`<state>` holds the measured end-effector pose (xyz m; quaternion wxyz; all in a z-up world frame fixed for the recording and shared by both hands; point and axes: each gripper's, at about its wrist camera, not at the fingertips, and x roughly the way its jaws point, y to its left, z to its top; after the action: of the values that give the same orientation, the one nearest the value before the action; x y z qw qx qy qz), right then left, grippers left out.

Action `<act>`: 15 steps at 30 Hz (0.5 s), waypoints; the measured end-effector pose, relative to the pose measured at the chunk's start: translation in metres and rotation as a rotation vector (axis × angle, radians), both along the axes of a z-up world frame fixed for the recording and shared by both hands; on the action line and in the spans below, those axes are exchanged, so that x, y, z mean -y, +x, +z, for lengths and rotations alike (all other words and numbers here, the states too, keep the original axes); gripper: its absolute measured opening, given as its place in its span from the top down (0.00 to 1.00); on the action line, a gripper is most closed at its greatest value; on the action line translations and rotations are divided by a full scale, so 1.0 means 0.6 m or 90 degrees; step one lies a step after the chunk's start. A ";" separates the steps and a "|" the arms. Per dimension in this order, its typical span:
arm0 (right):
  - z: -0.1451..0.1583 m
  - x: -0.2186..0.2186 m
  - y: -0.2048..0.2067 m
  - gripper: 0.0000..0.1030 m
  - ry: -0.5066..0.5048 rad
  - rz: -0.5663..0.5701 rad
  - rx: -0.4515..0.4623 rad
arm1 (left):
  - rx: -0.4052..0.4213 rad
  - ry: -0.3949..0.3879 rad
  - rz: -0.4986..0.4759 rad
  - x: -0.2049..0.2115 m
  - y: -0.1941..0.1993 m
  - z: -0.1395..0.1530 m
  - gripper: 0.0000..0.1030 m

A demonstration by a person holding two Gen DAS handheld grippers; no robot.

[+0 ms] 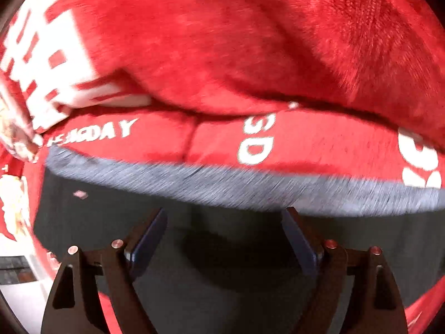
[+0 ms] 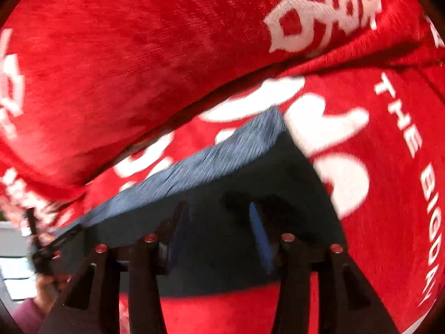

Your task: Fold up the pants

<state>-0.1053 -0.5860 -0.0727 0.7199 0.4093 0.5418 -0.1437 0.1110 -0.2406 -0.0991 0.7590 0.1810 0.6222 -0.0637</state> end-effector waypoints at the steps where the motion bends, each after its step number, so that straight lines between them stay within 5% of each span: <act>1: 0.005 -0.009 -0.016 0.51 0.028 0.004 0.012 | -0.003 0.003 0.002 -0.015 -0.010 0.005 0.17; 5: -0.010 -0.023 -0.090 0.51 0.104 -0.062 0.004 | -0.027 0.013 0.014 -0.081 -0.066 0.007 0.17; 9: -0.048 -0.012 -0.152 0.51 0.146 -0.180 -0.009 | -0.068 0.035 0.036 -0.116 -0.112 -0.046 0.16; 13: -0.064 0.026 -0.179 0.54 0.152 -0.260 0.016 | -0.044 0.022 0.053 -0.126 -0.114 -0.063 0.09; 14: -0.068 0.036 -0.182 0.64 0.155 -0.275 0.012 | -0.048 0.024 0.050 -0.127 -0.112 -0.065 0.09; 15: -0.071 0.043 -0.181 0.87 0.168 -0.287 0.015 | -0.050 0.026 0.045 -0.126 -0.111 -0.065 0.09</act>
<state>-0.2141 -0.6117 -0.1154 0.6165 0.6118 0.4422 -0.2237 0.0441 -0.1650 -0.1379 0.7320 0.1713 0.6587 -0.0313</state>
